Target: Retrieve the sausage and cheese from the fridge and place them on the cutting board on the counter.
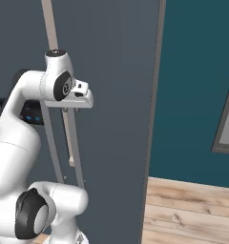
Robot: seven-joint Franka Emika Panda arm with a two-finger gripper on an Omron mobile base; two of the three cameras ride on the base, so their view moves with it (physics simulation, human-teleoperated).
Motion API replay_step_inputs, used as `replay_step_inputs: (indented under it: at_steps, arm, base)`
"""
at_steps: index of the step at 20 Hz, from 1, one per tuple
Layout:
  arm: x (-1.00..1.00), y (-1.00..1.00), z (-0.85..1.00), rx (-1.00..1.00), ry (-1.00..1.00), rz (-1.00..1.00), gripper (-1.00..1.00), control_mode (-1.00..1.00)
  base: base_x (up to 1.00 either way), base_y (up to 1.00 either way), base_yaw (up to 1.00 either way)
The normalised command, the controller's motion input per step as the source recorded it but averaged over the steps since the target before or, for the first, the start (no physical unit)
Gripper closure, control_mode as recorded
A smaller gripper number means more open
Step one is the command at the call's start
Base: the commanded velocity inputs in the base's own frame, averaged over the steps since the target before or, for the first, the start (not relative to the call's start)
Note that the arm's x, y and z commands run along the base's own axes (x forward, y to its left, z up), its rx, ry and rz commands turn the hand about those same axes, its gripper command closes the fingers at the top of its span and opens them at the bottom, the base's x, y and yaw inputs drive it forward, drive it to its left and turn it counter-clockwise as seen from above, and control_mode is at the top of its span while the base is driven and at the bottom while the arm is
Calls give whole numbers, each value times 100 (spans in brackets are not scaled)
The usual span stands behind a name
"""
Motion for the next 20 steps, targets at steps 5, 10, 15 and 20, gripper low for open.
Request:
replay_step_inputs:
  at_steps: [5,10,15,20]
  arm:
    - [0,0,0,0,0,0,-100,100]
    - [0,0,0,0,0,0,-100,100]
    - [0,0,0,0,0,0,-100,100]
    - [0,0,0,0,0,0,-100,100]
  base:
    - [0,0,0]
    - [0,0,0]
    - [-6,0,1]
    - [-62,0,17]
